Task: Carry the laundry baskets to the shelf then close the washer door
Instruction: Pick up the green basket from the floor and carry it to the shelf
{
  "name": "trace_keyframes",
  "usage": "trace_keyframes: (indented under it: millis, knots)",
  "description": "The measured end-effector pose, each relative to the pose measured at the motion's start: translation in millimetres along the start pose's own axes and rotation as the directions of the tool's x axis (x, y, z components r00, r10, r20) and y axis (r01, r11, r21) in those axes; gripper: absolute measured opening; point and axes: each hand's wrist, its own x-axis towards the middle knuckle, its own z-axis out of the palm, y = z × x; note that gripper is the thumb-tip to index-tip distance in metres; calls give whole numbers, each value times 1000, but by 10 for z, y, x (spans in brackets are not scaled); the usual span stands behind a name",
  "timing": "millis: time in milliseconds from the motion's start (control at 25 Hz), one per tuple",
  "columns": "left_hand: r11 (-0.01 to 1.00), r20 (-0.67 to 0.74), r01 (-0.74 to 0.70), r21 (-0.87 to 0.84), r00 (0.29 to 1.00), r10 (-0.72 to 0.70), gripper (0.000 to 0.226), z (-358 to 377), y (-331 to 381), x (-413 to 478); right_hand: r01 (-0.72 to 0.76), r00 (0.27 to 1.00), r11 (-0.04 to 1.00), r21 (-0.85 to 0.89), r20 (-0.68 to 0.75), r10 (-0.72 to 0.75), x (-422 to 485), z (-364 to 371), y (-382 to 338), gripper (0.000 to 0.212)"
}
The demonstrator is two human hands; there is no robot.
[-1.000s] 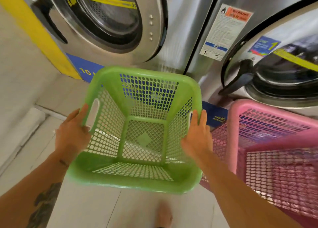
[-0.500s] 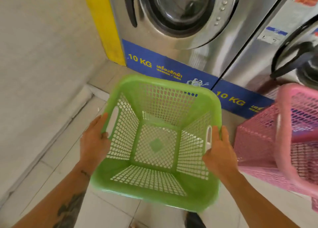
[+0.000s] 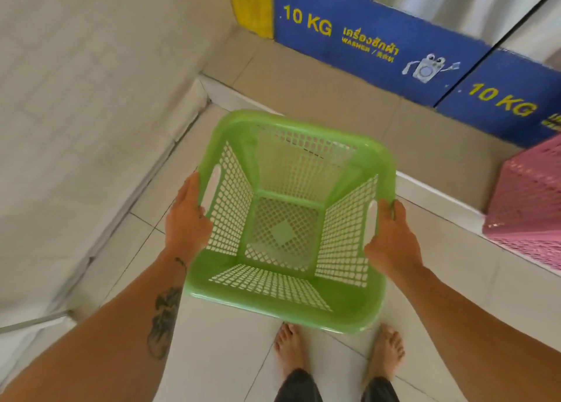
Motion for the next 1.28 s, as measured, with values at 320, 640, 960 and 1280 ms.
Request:
trace_keyframes:
  millis: [320,640,960,1280]
  knots:
    - [971,257,74,229,957,-133,95,-278,-191,86,-65,977,997,51,208,53,-372,48,-151,86]
    - [985,184,133,-110,977,-112,60,-476,908,-353,-16,971,980,198,238,-33,-600,-824,97,70]
    - [938,158,-161,-306,963,217,30,-151,3316,-867,94,995,928,362,-64,-76,-959,-2347,1558,62]
    - [898,164,-306,-315,915,369,29,968,5762,-1932,100,984,875,473,-176,-17,-1227,-3499,3838,48]
